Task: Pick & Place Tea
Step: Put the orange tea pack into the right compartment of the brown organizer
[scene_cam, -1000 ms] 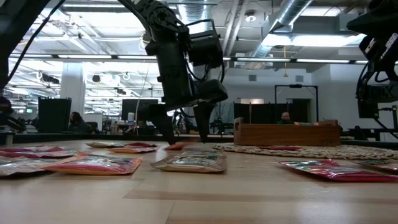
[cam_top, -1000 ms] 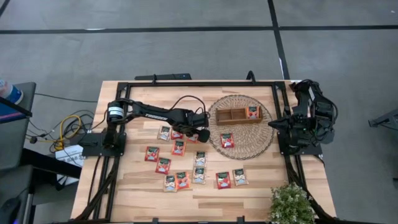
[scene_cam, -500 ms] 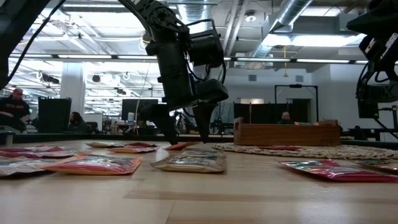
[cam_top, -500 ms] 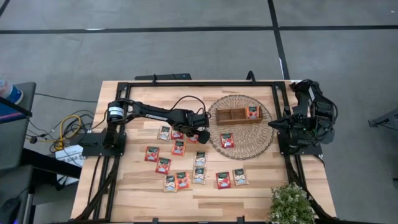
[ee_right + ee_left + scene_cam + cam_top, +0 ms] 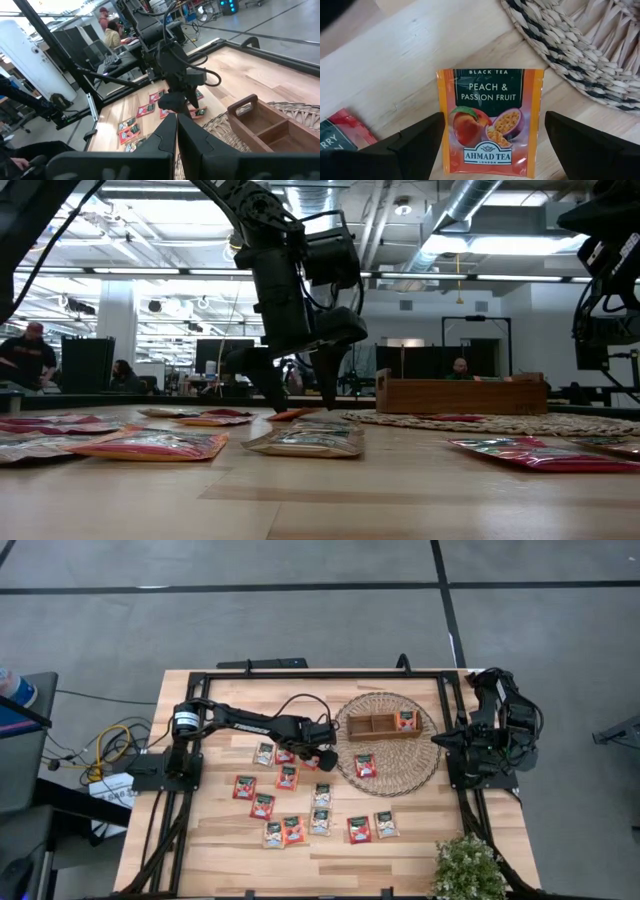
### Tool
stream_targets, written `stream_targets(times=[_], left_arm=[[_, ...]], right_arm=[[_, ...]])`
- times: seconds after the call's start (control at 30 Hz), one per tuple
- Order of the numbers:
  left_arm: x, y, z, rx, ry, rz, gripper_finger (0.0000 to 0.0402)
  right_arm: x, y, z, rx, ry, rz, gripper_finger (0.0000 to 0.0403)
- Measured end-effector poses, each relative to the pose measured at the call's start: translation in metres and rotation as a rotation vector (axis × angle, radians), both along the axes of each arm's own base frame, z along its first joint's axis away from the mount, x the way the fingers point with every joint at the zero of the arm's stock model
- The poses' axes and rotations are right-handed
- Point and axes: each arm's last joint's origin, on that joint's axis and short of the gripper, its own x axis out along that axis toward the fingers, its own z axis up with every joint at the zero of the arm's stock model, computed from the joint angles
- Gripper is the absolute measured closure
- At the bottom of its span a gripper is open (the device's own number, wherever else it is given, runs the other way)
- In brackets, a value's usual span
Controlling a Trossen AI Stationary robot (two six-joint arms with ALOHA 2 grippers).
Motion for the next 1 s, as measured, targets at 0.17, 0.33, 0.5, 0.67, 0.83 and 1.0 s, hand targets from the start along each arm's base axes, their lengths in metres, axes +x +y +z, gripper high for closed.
stream_targets(times=[0.17, 0.33, 0.5, 0.67, 0.83, 1.0], left_arm=[[-0.0006, 0.0009, -0.0006, 0.037, 0.012, 0.012, 0.0061], [-0.0033, 0.0015, -0.0015, 0.063, 0.044, 0.021, 0.008], [-0.0058, 0.0018, -0.0022, 0.082, 0.072, 0.027, 0.0116], [-0.0061, 0.0022, -0.0025, 0.094, 0.077, 0.028, 0.015], [-0.0062, 0.0022, -0.0026, 0.097, 0.077, 0.029, 0.0171], [-0.006, 0.0024, -0.0025, 0.103, 0.076, 0.031, 0.0186]], right_arm=[[0.0, 0.0, 0.0, 0.0, 0.0, 0.0, 0.0397], [0.0, 0.0, 0.0, 0.0, 0.0, 0.0, 0.0397], [0.0, 0.0, 0.0, 0.0, 0.0, 0.0, 0.0397], [0.0, 0.0, 0.0, 0.0, 0.0, 0.0, 0.0397], [0.0, 0.0, 0.0, 0.0, 0.0, 0.0, 0.0397], [0.0, 0.0, 0.0, 0.0, -0.001, -0.001, 0.0397]])
